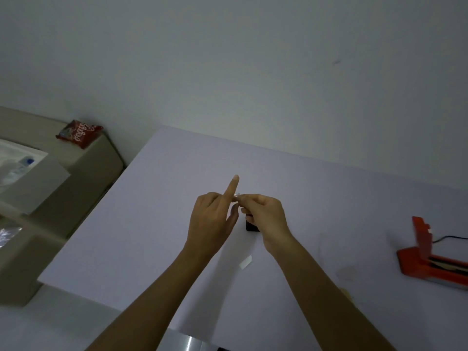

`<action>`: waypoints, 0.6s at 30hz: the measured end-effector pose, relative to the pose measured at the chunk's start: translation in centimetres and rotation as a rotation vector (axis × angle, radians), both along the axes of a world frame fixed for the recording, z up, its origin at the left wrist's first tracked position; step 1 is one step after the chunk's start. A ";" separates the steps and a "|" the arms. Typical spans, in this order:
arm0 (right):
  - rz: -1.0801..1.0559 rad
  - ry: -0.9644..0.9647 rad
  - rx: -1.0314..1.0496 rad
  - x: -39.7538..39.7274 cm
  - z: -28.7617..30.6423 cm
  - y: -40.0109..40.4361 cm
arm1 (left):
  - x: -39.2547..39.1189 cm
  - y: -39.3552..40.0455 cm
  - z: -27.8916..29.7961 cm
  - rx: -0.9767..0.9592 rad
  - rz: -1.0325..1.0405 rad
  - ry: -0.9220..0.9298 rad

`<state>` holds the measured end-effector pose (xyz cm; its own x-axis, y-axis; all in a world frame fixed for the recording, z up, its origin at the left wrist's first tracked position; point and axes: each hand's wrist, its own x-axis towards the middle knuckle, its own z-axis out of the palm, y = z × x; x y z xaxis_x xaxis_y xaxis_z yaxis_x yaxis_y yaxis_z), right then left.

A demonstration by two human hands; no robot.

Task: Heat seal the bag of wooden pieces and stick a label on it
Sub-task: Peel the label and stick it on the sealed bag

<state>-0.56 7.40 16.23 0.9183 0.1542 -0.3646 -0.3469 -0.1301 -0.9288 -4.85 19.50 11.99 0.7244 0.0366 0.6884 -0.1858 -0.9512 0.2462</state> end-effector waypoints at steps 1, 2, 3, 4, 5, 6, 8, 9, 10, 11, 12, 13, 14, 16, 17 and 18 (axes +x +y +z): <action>0.000 0.011 0.009 0.1 0.0 -0.2 | -0.2 0.0 0.0 -0.040 -0.007 0.018; 0.001 0.027 0.026 0.2 0.0 -0.5 | -0.3 0.1 0.1 -0.112 -0.011 0.043; 0.002 0.042 0.043 0.3 0.0 -0.7 | -0.5 0.1 0.3 -0.209 0.002 0.064; -0.001 0.053 0.062 0.3 0.1 -1.0 | -0.5 0.1 0.6 -0.321 0.035 0.081; -0.004 0.059 0.076 0.4 0.2 -1.3 | -0.4 0.2 0.8 -0.441 0.075 0.109; -0.011 0.061 0.088 0.4 0.4 -1.7 | -0.3 0.3 1.2 -0.563 0.104 0.154; -0.032 0.060 0.107 0.3 0.5 -2.6 | 0.1 0.4 1.8 -0.745 0.102 0.267; -0.046 0.058 0.111 0.1 0.6 -3.1 | 0.3 0.2 2.1 -0.783 0.074 0.315; -0.060 0.055 0.111 0.0 0.7 -3.7 | 0.5 -0.2 2.4 -0.790 0.039 0.352; -0.074 0.052 0.111 -0.2 0.8 -4.4 | 0.7 -0.7 2.7 -0.783 0.004 0.378; -0.092 0.049 0.112 -0.3 0.8 -5.1 | 0.8 -1.4 2.9 -0.778 -0.030 0.394; -0.113 0.047 0.113 -0.4 0.8 -6.0 | 1.0 -2.2 3.2 -0.780 -0.063 0.403; -0.140 0.046 0.117 -0.5 0.9 -6.8 | 1.1 -3.2 3.4 -0.790 -0.098 0.407; -0.205 0.045 0.126 -0.7 0.7 -8.8 | 1.5 -5.3 3.5 -0.807 -0.179 0.426; -0.236 0.046 0.127 -0.8 0.6 -9.9 | 1.7 -6.4 3.5 -0.801 -0.215 0.456; -0.261 0.050 0.125 -0.8 0.3 -11.0 | 2.1 -7.6 3.3 -0.786 -0.245 0.496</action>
<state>-1.37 -3.62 16.56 0.9143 -0.0388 -0.4032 -0.3991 0.0840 -0.9130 -2.78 11.90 15.25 0.9755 0.1658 0.1449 -0.0609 -0.4289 0.9013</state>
